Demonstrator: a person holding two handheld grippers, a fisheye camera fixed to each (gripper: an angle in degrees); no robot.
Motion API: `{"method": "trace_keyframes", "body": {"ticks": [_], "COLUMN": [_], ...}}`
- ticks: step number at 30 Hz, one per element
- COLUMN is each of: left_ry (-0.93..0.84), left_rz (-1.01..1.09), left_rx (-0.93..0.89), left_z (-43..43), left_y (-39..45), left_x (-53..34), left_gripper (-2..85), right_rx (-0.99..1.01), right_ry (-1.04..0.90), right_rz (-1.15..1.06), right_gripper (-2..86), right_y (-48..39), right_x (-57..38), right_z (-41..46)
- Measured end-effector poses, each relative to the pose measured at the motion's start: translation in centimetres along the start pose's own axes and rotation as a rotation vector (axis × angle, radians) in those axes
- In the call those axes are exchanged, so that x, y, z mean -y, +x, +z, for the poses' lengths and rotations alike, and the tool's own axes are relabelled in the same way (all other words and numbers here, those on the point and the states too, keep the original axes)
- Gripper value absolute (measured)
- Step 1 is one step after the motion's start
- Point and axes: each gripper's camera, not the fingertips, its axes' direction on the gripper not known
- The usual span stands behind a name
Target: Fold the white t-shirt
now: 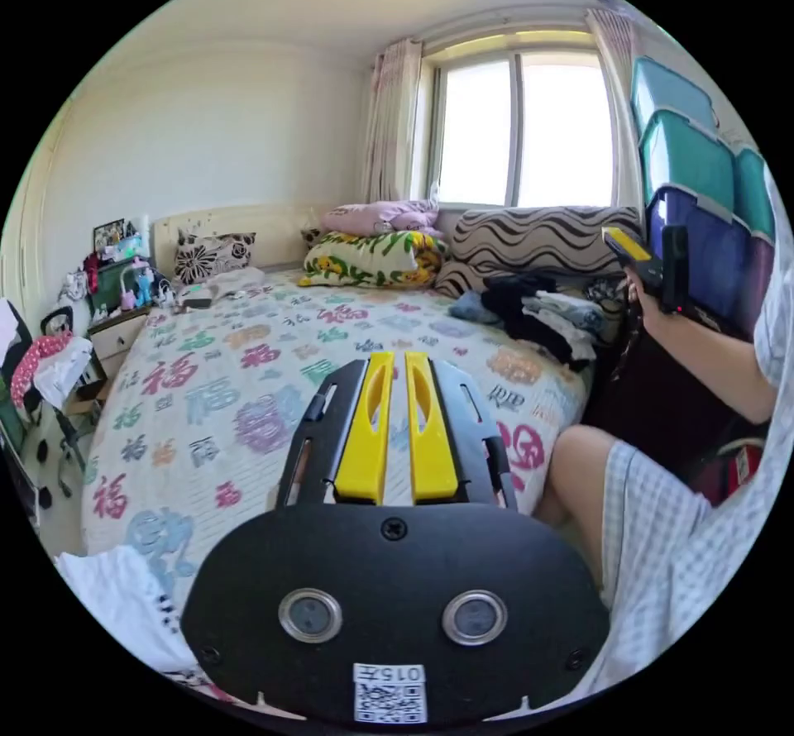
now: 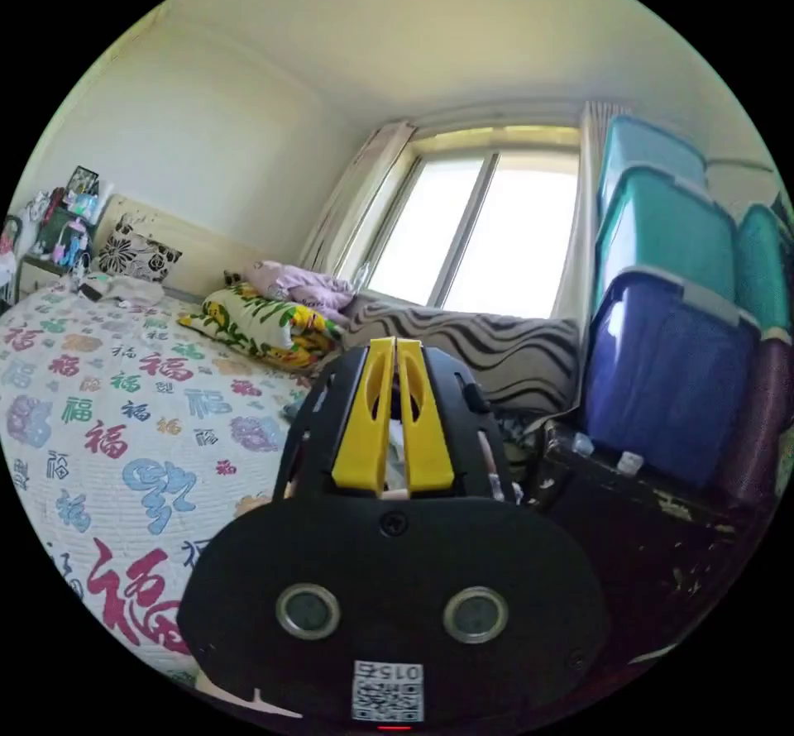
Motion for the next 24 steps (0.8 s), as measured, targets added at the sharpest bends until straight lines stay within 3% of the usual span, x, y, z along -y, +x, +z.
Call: {"method": "trace_keyframes", "body": {"ticks": [3, 9, 13, 18, 24], "left_ry": [0.022, -0.020, -0.068, -0.104, -0.075], "left_rz": [0.007, 0.020, 0.003, -0.004, -0.116], "left_rx": [-0.130, -0.263, -0.342, -0.337, -0.334], "left_z": [6.2, 17.3, 22.7, 24.7, 24.1], "left_y": [4.7, 11.6, 14.6, 16.5, 17.0], "left_x": [1.6, 4.0, 3.8, 2.5, 0.1], "left_gripper": [-0.3, -0.4, -0.2, -0.6, -0.7], "right_rx": [0.040, 0.119, 0.280, 0.334, 1.105], "right_ry": [-0.302, -0.670, -0.907, -0.793, -0.508], "right_rz": [0.088, -0.126, 0.058, 0.174, 0.292], "right_gripper": [6.7, 10.9, 7.2, 2.2, 1.7], "right_y": [5.4, 8.8, 10.9, 14.5, 15.2], "right_x": [-0.4, -1.9, -2.9, 0.2, 7.2], "right_z": [8.1, 22.0, 29.2, 28.7, 22.0]}}
